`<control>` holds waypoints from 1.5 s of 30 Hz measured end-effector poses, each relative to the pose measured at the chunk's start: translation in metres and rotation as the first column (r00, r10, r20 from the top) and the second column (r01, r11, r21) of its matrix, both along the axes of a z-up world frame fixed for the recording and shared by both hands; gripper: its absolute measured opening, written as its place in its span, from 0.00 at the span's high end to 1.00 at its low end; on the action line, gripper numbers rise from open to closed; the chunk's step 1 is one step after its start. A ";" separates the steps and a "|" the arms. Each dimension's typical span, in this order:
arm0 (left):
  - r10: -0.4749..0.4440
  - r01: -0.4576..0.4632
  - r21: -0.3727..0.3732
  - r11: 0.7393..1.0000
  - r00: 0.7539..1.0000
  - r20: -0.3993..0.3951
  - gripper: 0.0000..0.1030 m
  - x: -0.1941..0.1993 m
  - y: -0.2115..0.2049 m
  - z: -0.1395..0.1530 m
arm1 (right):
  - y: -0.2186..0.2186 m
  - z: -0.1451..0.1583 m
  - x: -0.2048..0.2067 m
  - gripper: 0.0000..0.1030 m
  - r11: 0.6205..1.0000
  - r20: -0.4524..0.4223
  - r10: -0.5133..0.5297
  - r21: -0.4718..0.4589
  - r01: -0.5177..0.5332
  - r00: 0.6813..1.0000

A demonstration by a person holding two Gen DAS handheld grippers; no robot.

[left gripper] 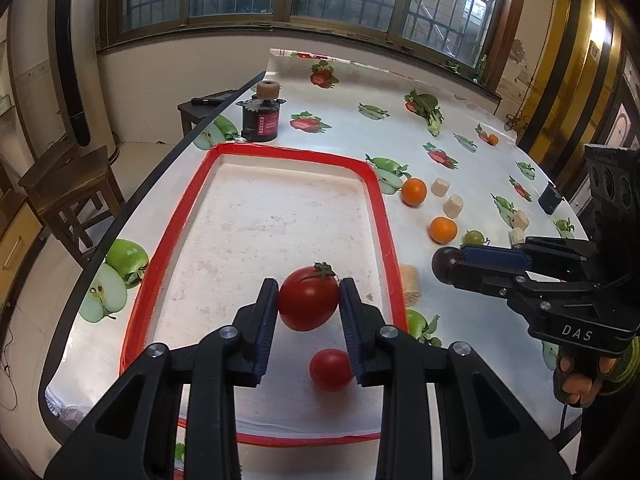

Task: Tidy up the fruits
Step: 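Carry the tomato with the left tool while the right tool drops the plum into the tray, then lower the tomato into the tray and open the left tool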

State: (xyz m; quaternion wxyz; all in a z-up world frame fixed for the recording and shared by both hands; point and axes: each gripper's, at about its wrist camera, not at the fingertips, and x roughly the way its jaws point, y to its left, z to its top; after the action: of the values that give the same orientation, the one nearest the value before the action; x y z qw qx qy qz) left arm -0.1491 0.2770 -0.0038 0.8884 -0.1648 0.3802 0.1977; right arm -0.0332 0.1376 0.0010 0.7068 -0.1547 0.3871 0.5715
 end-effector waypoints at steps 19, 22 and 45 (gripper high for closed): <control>0.096 -0.100 -0.047 0.994 0.993 -0.072 0.72 0.003 0.060 -0.031 | 0.068 -0.031 -0.034 0.76 0.990 -0.036 0.125 -0.067 -0.127 0.991; 0.092 -0.097 -0.059 0.994 0.991 -0.092 0.72 0.007 0.061 -0.036 | 0.076 -0.039 -0.037 0.76 0.987 -0.043 0.138 -0.082 -0.141 0.989; 0.107 -0.121 -0.078 0.990 0.981 -0.159 0.70 0.008 0.065 -0.051 | 0.085 -0.055 -0.049 0.52 0.978 -0.058 0.178 -0.102 -0.183 0.982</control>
State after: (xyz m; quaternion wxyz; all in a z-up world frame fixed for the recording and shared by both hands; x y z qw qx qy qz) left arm -0.1410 0.3417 -0.0549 0.8354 -0.2090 0.4462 0.2436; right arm -0.0821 0.2227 -0.0537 0.6331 -0.2126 0.4185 0.6154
